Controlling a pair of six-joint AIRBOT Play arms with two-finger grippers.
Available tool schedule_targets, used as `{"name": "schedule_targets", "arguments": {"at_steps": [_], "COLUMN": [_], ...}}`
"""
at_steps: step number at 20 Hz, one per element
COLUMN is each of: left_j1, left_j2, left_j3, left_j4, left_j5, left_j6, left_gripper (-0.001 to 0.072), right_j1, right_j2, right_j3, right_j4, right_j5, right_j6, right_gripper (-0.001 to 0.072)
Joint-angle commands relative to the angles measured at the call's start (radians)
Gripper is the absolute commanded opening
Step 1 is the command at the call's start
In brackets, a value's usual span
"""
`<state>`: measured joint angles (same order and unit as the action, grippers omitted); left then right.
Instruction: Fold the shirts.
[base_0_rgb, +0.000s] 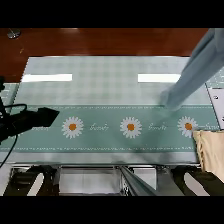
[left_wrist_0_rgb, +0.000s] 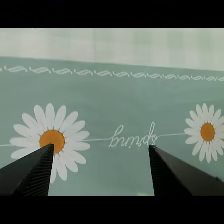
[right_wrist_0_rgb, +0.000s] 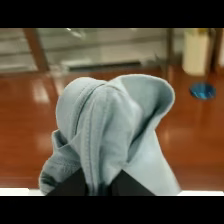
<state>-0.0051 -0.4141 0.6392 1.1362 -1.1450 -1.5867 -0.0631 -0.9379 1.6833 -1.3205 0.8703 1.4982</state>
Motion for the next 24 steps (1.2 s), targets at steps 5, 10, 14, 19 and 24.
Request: {"name": "schedule_targets", "arguments": {"at_steps": [5,10,14,19,24], "left_j1": [-0.002,-0.001,0.000,-0.002,-0.068], "left_j2": [0.070,0.069,0.070,0.055,-0.040], "left_j3": [-0.087,-0.087,-0.087,-0.087,-0.087], "left_j4": [-0.037,-0.036,0.026,0.039,0.008], "left_j5": [0.014,0.101,0.188,0.205,-0.064], "left_j6": [-0.024,-0.024,-0.023,-0.023,-0.024], "left_gripper": [0.0703,0.0703,0.0703,0.0703,0.0703], "right_j1": [0.301,0.604,0.800,0.872,0.568], "right_j2": [0.030,0.037,-0.096,-0.450,-0.427], "right_j3": [0.075,-0.359,-0.712,-0.649,-0.383], "right_j4": [-0.012,0.010,0.146,0.547,0.439], "right_j5": [0.182,0.128,-0.208,-0.249,0.149], "right_j6": [-0.060,0.063,0.203,0.013,-0.045], "right_gripper": [0.0029,0.0029,0.0029,0.0636,0.0635]}}
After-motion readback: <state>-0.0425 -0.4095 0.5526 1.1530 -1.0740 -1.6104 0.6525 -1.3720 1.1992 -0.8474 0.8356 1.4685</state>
